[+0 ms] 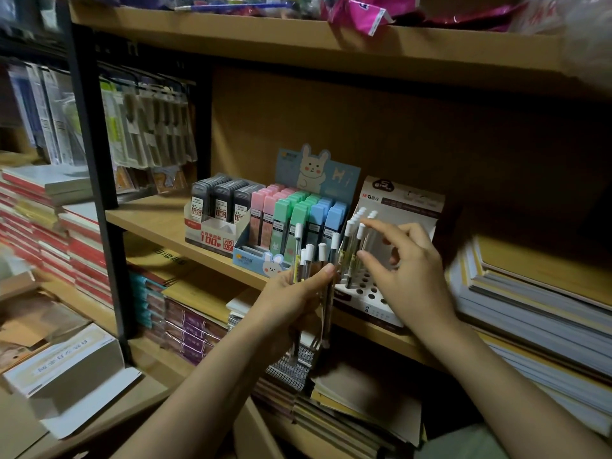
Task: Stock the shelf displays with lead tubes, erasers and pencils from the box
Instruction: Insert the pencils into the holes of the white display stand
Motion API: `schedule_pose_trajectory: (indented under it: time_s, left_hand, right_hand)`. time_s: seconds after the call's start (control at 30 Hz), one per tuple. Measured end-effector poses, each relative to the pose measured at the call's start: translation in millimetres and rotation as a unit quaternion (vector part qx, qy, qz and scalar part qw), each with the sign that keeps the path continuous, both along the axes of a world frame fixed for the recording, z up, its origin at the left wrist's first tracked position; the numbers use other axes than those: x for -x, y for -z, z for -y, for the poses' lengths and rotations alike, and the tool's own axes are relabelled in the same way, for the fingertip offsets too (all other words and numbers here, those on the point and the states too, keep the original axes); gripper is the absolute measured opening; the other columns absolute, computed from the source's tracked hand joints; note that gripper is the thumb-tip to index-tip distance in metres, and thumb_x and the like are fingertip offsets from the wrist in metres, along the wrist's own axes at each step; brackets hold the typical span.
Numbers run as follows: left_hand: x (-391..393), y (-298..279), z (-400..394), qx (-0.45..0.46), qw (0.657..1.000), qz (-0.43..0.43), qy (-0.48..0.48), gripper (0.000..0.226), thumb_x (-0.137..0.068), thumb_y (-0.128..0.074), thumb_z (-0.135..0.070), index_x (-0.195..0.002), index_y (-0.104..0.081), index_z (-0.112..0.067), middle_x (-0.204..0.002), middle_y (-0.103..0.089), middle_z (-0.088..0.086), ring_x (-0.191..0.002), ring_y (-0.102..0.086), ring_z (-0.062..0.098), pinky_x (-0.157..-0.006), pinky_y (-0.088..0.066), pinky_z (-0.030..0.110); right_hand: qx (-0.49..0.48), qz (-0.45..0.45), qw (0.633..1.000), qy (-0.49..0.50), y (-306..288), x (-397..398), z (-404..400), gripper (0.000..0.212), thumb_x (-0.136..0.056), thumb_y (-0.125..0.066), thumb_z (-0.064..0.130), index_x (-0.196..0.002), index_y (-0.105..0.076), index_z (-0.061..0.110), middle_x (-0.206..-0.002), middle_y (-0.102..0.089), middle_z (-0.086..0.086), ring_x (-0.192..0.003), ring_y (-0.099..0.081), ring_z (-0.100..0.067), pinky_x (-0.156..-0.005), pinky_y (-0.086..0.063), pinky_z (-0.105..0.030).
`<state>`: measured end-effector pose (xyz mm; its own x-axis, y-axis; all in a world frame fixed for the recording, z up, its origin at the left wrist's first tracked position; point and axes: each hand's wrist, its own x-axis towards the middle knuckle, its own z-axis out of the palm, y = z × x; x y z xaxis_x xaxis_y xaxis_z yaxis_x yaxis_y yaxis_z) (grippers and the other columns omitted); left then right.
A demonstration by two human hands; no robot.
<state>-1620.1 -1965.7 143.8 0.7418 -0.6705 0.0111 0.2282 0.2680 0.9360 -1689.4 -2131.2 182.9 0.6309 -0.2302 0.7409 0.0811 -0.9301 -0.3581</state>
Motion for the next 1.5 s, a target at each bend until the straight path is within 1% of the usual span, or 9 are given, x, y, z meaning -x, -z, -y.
schedule_pose_trajectory:
  time_s: [0.1,0.23,0.37,0.53,0.7,0.93,1.1,1.27,1.5]
  left_hand:
    - [1.3,-2.6,1.5,0.014,1.0,-0.008,0.013,0.041,-0.087,-0.068,-0.034,-0.109,-0.067,0.001,-0.062,-0.031,-0.001,-0.043,-0.023,0.007,-0.036,-0.024,0.016]
    - [5.0,-10.0,2.2,0.036,0.999,0.002,0.04,0.031,-0.09,-0.064,-0.033,-0.105,-0.073,-0.008,-0.089,-0.049,0.009,-0.042,-0.023,0.003,-0.034,-0.02,0.015]
    - [8.7,-18.3,-1.0,0.046,0.995,0.026,0.086,0.025,-0.093,-0.061,-0.032,-0.095,-0.073,-0.011,-0.054,-0.034,-0.006,-0.041,-0.021,0.004,-0.034,-0.021,0.014]
    - [6.3,-18.0,0.6,0.029,0.997,0.05,0.057,0.029,-0.09,-0.061,-0.035,-0.105,-0.073,-0.013,-0.064,-0.039,0.002,-0.042,-0.024,0.005,-0.035,-0.024,0.015]
    - [-4.5,-7.0,2.4,0.022,0.998,0.046,-0.035,0.026,-0.089,-0.061,-0.037,-0.107,-0.073,-0.021,-0.095,-0.073,0.003,-0.04,-0.029,0.003,-0.034,-0.025,0.013]
    - [-1.3,-2.1,7.1,-0.005,0.996,0.051,-0.069,0.049,-0.078,-0.065,-0.045,-0.106,-0.069,-0.005,-0.077,-0.048,0.011,-0.041,-0.032,0.007,-0.038,-0.023,0.018]
    - [-4.3,-3.1,5.5,-0.019,0.997,0.048,-0.064,0.024,-0.087,-0.062,-0.038,-0.097,-0.076,-0.022,-0.077,-0.057,0.005,-0.042,-0.032,0.005,-0.038,-0.023,0.017]
    - [-8.2,1.5,6.2,-0.072,0.995,0.042,-0.056,0.033,-0.093,-0.058,-0.039,-0.093,-0.066,-0.007,-0.045,-0.037,-0.009,-0.037,-0.031,0.005,-0.038,-0.025,0.017]
    - [-6.6,-1.3,10.5,-0.068,0.996,0.032,-0.051,0.023,-0.096,-0.057,-0.027,-0.096,-0.066,-0.005,-0.049,-0.033,-0.007,-0.039,-0.03,0.006,-0.038,-0.026,0.016]
  right_hand:
    - [0.015,0.008,1.0,0.011,-5.5,4.0,0.4,0.05,-0.089,-0.064,0.035,-0.137,-0.05,0.038,-0.101,-0.043,0.005,-0.078,-0.042,-0.006,-0.066,-0.045,-0.017]
    - [-0.054,0.047,0.995,-0.07,-18.1,9.6,-8.8,0.046,-0.094,-0.058,0.032,-0.139,-0.049,0.029,-0.098,-0.052,0.005,-0.079,-0.051,-0.006,-0.066,-0.049,-0.016]
    - [-0.191,-0.05,0.963,-0.183,-28.5,14.0,-23.7,0.046,-0.088,-0.065,0.03,-0.134,-0.056,0.03,-0.093,-0.07,0.006,-0.071,-0.066,-0.007,-0.064,-0.054,-0.017]
    - [-0.26,-0.023,0.943,-0.206,-44.0,16.9,-15.6,0.033,-0.085,-0.07,0.01,-0.114,-0.067,0.023,-0.089,-0.074,0.0,-0.081,-0.072,-0.01,-0.074,-0.058,-0.022]
    - [-0.123,0.113,0.986,-0.02,-69.8,17.5,24.9,0.033,-0.084,-0.066,0.03,-0.117,-0.061,0.032,-0.098,-0.067,0.009,-0.086,-0.069,-0.007,-0.077,-0.06,-0.033]
    - [-0.012,0.086,0.996,0.029,-46.4,-18.5,31.0,0.032,-0.086,-0.071,0.014,-0.118,-0.063,0.012,-0.098,-0.069,-0.003,-0.088,-0.069,-0.015,-0.071,-0.053,-0.018]
    - [-0.002,0.049,0.998,0.03,-27.8,-21.8,34.9,0.034,-0.087,-0.069,0.014,-0.121,-0.063,0.013,-0.099,-0.07,-0.006,-0.087,-0.064,-0.01,-0.069,-0.042,-0.007]
    - [-0.017,0.045,0.998,0.036,-29.1,-24.9,37.5,0.033,-0.087,-0.07,0.018,-0.119,-0.063,0.016,-0.096,-0.068,0.0,-0.086,-0.063,-0.008,-0.068,-0.039,-0.003]
    - [-0.022,0.067,0.997,0.041,-22.1,-26.3,38.9,0.033,-0.087,-0.07,0.023,-0.119,-0.064,0.018,-0.092,-0.059,0.012,-0.082,-0.06,-0.002,-0.062,-0.039,0.0]
